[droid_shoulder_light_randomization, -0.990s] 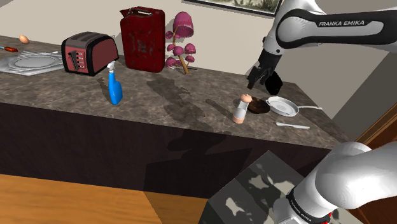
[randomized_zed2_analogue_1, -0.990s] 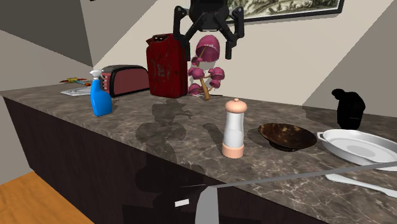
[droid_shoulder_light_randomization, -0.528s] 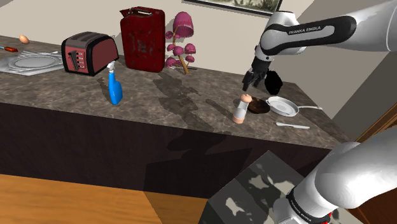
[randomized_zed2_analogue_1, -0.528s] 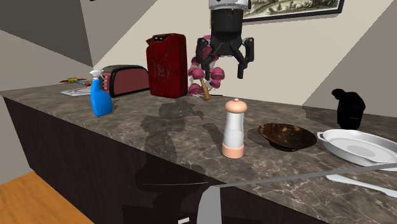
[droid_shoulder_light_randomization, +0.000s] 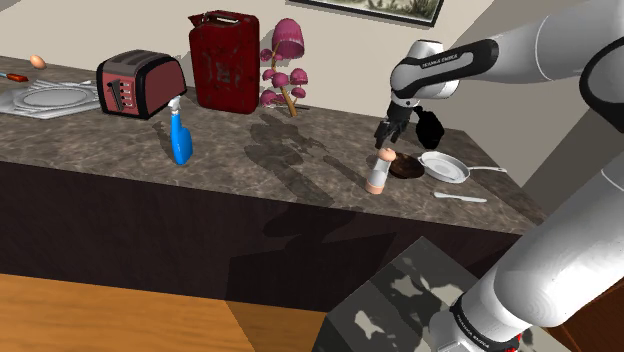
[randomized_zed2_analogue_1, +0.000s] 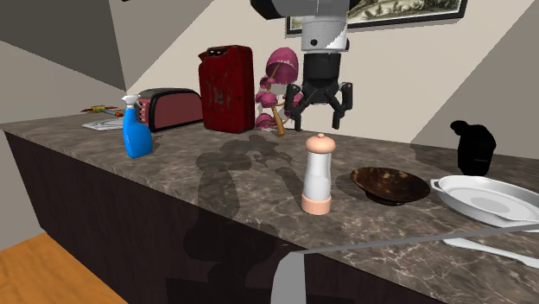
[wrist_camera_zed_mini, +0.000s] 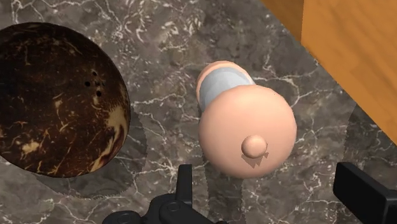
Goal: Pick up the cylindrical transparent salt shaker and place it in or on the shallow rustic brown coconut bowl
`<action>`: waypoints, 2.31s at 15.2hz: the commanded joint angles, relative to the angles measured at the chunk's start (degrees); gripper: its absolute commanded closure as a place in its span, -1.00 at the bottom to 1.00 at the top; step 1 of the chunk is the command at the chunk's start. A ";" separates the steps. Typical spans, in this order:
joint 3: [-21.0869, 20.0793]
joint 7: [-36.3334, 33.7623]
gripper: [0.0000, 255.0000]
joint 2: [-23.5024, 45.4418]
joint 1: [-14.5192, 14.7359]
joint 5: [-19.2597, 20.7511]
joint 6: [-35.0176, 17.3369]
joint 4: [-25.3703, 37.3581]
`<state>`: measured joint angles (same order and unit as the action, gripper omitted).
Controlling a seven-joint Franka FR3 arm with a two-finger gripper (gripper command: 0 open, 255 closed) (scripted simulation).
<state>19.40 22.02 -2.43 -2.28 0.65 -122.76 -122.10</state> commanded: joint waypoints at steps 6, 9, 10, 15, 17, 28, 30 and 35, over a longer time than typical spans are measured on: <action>0.29 1.30 -1.00 3.36 -0.21 -1.40 -4.95 -1.78; 0.29 1.30 -1.00 3.36 -0.21 -1.40 -4.95 -1.78; 0.29 1.30 -1.00 3.36 -0.21 -1.40 -4.95 -1.78; 0.29 1.30 1.00 3.36 -0.21 -1.40 -4.94 -1.78; 0.30 1.32 1.00 3.39 -0.22 -1.41 -4.95 -1.76; 0.23 0.75 1.00 1.61 -0.15 -0.65 -1.21 0.32; 0.20 0.57 1.00 1.00 -0.12 -0.40 0.30 1.24; 0.09 0.19 1.00 -0.32 -0.07 0.09 4.06 3.77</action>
<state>19.59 22.44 -2.48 -2.43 0.63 -119.48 -118.83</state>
